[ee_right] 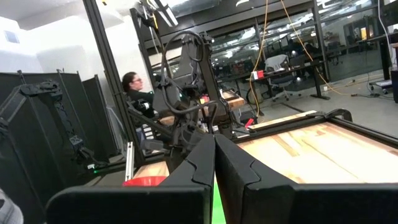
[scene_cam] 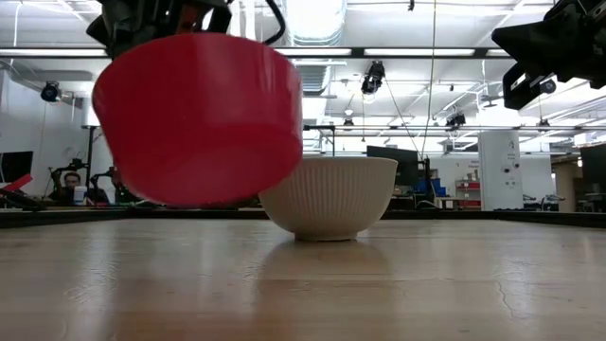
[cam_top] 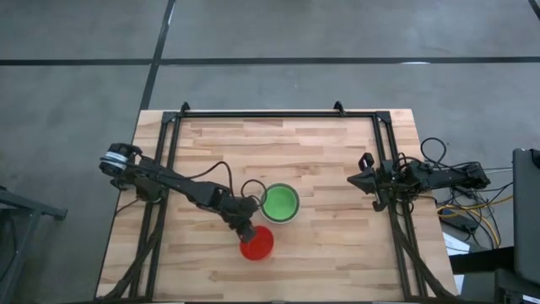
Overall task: Nest bowls inside each other
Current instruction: Stack the red bowl on the green bowl, then return to Home Position
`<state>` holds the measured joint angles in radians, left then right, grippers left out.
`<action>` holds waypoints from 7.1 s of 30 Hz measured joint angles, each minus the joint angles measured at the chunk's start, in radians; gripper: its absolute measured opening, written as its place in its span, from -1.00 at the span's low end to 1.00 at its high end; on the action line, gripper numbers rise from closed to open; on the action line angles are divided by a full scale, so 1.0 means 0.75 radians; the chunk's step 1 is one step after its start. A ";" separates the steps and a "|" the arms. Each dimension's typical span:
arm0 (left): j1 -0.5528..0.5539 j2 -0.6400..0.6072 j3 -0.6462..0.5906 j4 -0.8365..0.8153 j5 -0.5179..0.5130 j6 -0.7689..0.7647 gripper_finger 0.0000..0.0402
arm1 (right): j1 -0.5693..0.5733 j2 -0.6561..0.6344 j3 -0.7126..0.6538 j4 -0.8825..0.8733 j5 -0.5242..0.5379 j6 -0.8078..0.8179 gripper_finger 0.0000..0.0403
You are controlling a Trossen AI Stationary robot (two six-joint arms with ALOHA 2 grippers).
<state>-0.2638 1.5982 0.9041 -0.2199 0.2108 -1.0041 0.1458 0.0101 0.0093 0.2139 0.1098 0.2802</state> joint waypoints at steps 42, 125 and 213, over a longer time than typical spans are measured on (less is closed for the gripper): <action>0.293 -0.220 0.175 -0.297 -0.283 0.307 -0.98 | 0.000 0.007 0.000 0.000 0.000 0.000 -0.96; 0.498 0.308 0.727 -0.517 -0.077 0.547 -0.52 | 0.000 0.007 0.000 0.000 0.000 0.000 -0.96; 0.389 -1.505 -0.717 0.269 -0.094 0.758 -0.28 | 0.000 0.007 0.000 0.000 -0.001 0.000 -0.96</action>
<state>0.0280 0.4697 0.3662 -0.0182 0.1401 -0.4352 0.1459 0.0154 0.0093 0.2141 0.1089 0.2802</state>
